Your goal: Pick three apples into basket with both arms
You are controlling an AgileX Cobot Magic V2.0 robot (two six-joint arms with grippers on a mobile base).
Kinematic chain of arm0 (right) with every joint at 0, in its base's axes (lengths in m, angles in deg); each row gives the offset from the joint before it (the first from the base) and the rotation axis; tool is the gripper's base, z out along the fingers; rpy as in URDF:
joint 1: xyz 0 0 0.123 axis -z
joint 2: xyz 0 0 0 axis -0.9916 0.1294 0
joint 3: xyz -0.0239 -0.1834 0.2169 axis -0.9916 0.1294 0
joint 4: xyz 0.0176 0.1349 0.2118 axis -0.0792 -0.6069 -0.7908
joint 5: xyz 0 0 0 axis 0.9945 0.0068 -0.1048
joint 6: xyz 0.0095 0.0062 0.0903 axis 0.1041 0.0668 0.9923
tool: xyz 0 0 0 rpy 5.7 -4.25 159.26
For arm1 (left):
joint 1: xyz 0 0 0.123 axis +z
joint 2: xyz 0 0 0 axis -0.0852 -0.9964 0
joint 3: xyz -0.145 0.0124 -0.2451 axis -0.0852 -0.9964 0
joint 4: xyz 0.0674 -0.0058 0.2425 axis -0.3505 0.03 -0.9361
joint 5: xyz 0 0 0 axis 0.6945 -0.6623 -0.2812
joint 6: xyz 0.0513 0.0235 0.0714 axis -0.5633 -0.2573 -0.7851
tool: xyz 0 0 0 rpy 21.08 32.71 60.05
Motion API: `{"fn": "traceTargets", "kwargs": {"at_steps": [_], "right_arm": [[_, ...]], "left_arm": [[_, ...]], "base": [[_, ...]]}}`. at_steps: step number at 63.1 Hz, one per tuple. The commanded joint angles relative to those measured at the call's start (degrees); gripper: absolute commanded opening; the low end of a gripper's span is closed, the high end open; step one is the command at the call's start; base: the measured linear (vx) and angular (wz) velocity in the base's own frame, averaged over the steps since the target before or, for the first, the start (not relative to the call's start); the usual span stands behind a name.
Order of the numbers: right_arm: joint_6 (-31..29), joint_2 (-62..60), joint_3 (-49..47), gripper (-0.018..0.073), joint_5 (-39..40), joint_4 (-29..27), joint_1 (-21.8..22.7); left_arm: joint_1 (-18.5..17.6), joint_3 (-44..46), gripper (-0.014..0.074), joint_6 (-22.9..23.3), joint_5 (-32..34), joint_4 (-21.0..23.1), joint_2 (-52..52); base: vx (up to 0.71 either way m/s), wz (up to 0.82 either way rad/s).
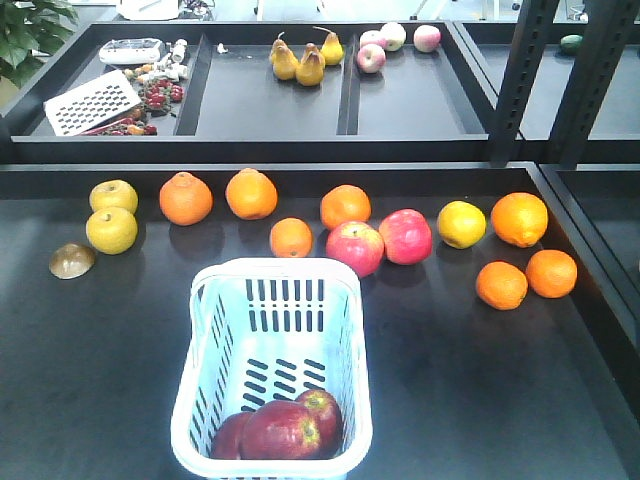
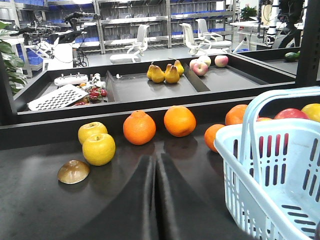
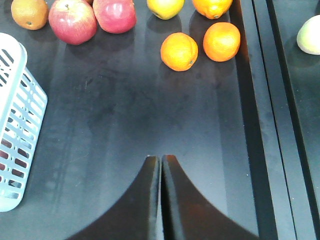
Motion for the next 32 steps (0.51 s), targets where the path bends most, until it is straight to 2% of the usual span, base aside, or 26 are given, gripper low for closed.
{"fn": "traceTargets", "kwargs": {"at_steps": [1,32], "right_arm": [[0.0,-0.3,-1.4,-0.0008,3.2,0.5,0.4],[0.0,-0.3,-1.4,-0.0008,3.2,0.5,0.4]], "left_arm": [[-0.1,-0.3,-0.0006,0.5,4.5,0.2,0.9],[-0.1,-0.3,-0.0006,0.5,4.5,0.2,0.9]], "base": [[0.00,0.00],[0.00,0.00]]}}
